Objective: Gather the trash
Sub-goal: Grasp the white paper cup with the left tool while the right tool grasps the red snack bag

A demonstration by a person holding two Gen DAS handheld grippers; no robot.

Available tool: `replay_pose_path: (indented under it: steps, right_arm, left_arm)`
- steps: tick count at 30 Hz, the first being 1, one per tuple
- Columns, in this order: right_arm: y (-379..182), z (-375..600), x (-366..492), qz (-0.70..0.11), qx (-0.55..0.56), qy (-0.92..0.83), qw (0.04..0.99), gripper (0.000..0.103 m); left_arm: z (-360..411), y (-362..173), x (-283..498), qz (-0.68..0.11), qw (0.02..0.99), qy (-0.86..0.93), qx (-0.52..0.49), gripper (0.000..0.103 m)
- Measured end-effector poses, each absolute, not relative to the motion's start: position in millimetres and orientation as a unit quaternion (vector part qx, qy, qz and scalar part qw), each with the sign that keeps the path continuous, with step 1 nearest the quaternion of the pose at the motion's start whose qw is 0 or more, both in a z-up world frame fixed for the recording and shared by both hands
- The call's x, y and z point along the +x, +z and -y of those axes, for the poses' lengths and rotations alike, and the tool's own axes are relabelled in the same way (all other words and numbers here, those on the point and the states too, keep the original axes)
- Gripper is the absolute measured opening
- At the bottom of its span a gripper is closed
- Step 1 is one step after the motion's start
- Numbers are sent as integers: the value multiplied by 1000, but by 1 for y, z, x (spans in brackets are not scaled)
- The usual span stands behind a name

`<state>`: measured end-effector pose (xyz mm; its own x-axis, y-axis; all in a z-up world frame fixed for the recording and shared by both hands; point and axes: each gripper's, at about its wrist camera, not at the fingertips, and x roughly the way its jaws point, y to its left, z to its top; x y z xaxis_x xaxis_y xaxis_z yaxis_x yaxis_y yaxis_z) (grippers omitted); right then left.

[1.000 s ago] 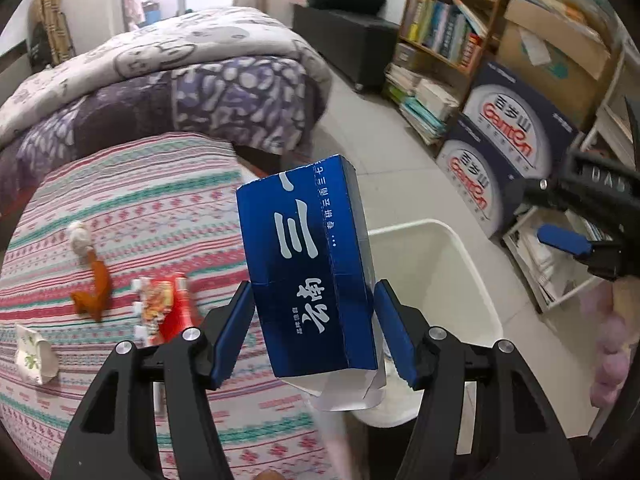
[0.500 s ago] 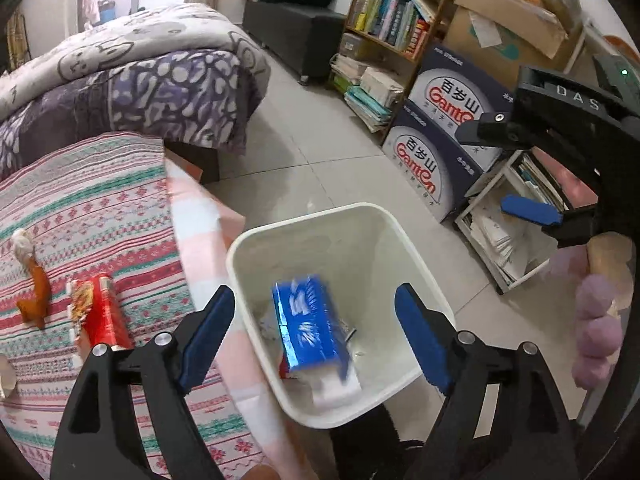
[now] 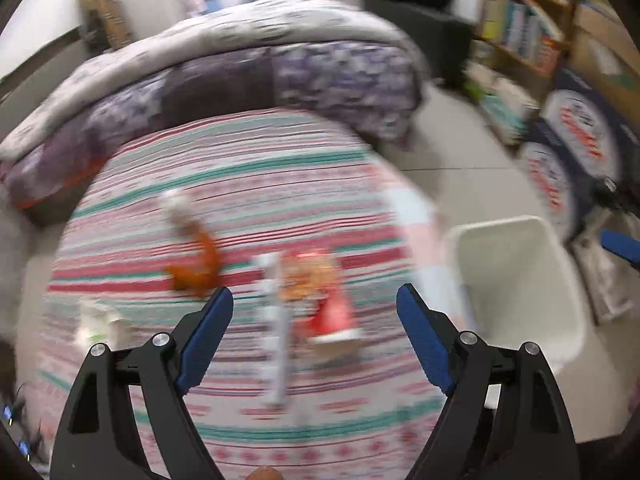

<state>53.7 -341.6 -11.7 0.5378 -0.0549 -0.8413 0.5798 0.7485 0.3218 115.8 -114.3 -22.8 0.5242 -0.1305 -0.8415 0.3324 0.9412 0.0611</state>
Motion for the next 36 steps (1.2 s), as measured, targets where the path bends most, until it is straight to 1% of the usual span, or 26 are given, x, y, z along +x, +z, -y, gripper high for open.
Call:
replay_pose_path:
  steps: [2, 3, 8, 12, 13, 15, 17, 18, 21, 26, 27, 29, 31, 32, 36]
  right_arm:
    - [-19, 324, 63, -455, 287, -180, 824, 87]
    - [-22, 315, 68, -463, 280, -174, 823, 87]
    - [-34, 284, 86, -488, 260, -153, 819, 89]
    - [-42, 265, 97, -504, 242, -141, 817, 90]
    - [-44, 260, 100, -507, 240, -139, 816, 89]
    - [-46, 255, 103, -508, 239, -137, 816, 90]
    - [-46, 251, 106, -504, 242, -137, 818, 90]
    - [-46, 248, 107, -500, 244, -135, 820, 90]
    - [-48, 240, 108, -495, 244, -123, 824, 90]
    - [-60, 218, 111, -504, 222, -93, 830, 90]
    - [-63, 215, 113, -507, 219, -88, 829, 90]
    - [-71, 210, 117, -517, 223, -76, 823, 90]
    - [-79, 209, 120, -530, 234, -67, 813, 90]
    - [-83, 209, 122, -535, 237, -63, 809, 90]
    - [-94, 203, 128, -548, 238, -55, 800, 90]
  left_arm:
    - [92, -25, 125, -473, 869, -98, 109, 84]
    - [79, -27, 130, -475, 869, -74, 112, 87]
    - [21, -38, 154, -506, 851, -19, 141, 89]
    - [-22, -53, 165, -542, 830, 0, 133, 90]
    - [-34, -54, 166, -556, 824, -2, 106, 90]
    - [-72, -54, 164, -592, 806, -4, -33, 90]
    - [-105, -59, 155, -600, 784, 16, -159, 90]
    - [-118, -64, 151, -598, 775, 33, -201, 90]
    - [-146, -80, 149, -584, 754, 64, -293, 90]
    - [-163, -107, 171, -585, 723, 74, -359, 90]
    - [-162, -110, 176, -588, 721, 72, -359, 89]
    - [-157, -119, 187, -598, 716, 78, -352, 85]
    - [-156, -121, 195, -599, 723, 87, -332, 76]
    - [-151, -116, 199, -596, 738, 87, -306, 73]
    - [-130, -110, 212, -603, 763, 59, -224, 71]
